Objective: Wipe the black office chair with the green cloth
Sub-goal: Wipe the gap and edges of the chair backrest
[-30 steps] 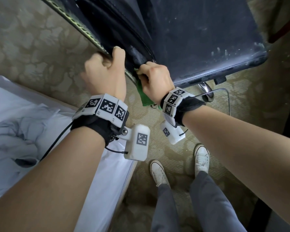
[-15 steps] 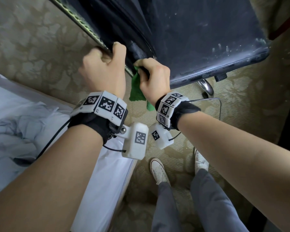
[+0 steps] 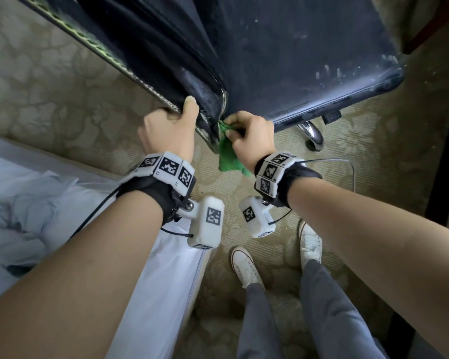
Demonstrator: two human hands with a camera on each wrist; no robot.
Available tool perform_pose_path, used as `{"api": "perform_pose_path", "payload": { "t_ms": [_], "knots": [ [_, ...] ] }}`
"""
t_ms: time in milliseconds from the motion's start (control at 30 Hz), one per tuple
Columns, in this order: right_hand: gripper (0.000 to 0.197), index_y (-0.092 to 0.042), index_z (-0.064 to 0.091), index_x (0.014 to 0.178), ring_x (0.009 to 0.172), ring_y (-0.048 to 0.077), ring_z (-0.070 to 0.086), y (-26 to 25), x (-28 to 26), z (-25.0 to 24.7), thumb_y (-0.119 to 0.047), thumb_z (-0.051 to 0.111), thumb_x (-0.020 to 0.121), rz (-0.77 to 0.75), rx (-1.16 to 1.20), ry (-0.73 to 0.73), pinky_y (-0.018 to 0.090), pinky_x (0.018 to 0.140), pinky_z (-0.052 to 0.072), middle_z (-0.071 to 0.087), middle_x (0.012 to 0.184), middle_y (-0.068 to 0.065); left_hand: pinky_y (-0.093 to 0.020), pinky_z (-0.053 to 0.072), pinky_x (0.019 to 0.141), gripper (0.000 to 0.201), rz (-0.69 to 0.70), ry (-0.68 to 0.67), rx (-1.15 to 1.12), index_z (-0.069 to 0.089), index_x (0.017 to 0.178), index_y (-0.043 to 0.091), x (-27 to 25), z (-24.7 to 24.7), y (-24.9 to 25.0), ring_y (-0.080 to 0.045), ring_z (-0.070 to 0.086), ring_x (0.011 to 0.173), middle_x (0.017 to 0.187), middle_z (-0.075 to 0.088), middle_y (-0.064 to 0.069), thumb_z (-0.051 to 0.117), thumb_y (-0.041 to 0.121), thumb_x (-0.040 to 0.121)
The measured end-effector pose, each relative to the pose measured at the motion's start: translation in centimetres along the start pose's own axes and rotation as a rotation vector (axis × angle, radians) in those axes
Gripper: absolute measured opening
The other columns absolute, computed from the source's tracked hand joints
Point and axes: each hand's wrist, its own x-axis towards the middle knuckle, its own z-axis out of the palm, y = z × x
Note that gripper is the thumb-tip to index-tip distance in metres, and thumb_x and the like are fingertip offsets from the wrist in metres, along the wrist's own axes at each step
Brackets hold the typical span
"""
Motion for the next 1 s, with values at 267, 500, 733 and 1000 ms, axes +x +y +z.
{"api": "perform_pose_path", "payload": {
  "t_ms": [267, 500, 733, 1000],
  "knots": [
    [0.013, -0.024, 0.075, 0.087, 0.097, 0.021, 0.065, 0.0, 0.7, 2.6, -0.015, 0.067, 0.084, 0.186, 0.096, -0.003, 0.028, 0.091, 0.051, 0.074, 0.084, -0.003, -0.040, 0.055, 0.078, 0.052, 0.120, 0.000, 0.006, 0.046, 0.045, 0.017, 2.0, 0.5, -1.4, -0.033, 0.068, 0.080, 0.059, 0.068, -0.002, 0.046, 0.062, 0.070],
    [0.005, -0.019, 0.074, 0.067, 0.084, 0.028, 0.071, -1.0, 2.6, 3.7, -0.019, 0.077, 0.070, 0.577, 0.447, -0.028, 0.042, 0.082, 0.059, 0.075, 0.078, 0.006, -0.040, 0.055, 0.075, 0.053, 0.136, -0.023, -0.009, 0.044, 0.044, 0.016, 2.4, 0.7, -1.8, -0.032, 0.070, 0.076, 0.056, 0.067, -0.004, 0.047, 0.063, 0.070],
    [0.023, -0.017, 0.072, 0.058, 0.081, 0.036, 0.072, -3.8, 1.7, 1.5, -0.003, 0.073, 0.076, 0.540, 0.576, -0.042, 0.049, 0.075, 0.061, 0.074, 0.073, 0.013, -0.039, 0.056, 0.076, 0.046, 0.106, -0.040, -0.045, 0.046, 0.049, 0.016, 1.8, 0.4, -1.3, -0.024, 0.070, 0.070, 0.058, 0.069, 0.000, 0.050, 0.055, 0.073],
    [0.015, -0.019, 0.078, 0.086, 0.077, 0.016, 0.071, -3.7, -0.1, 1.3, -0.009, 0.066, 0.085, 0.093, 0.333, -0.023, 0.025, 0.077, 0.056, 0.074, 0.079, -0.001, -0.045, 0.058, 0.074, 0.053, 0.134, -0.115, -0.088, 0.058, 0.052, 0.006, 2.7, 0.1, -2.3, -0.028, 0.071, 0.073, 0.052, 0.066, -0.005, 0.057, 0.055, 0.073]
  ]
}}
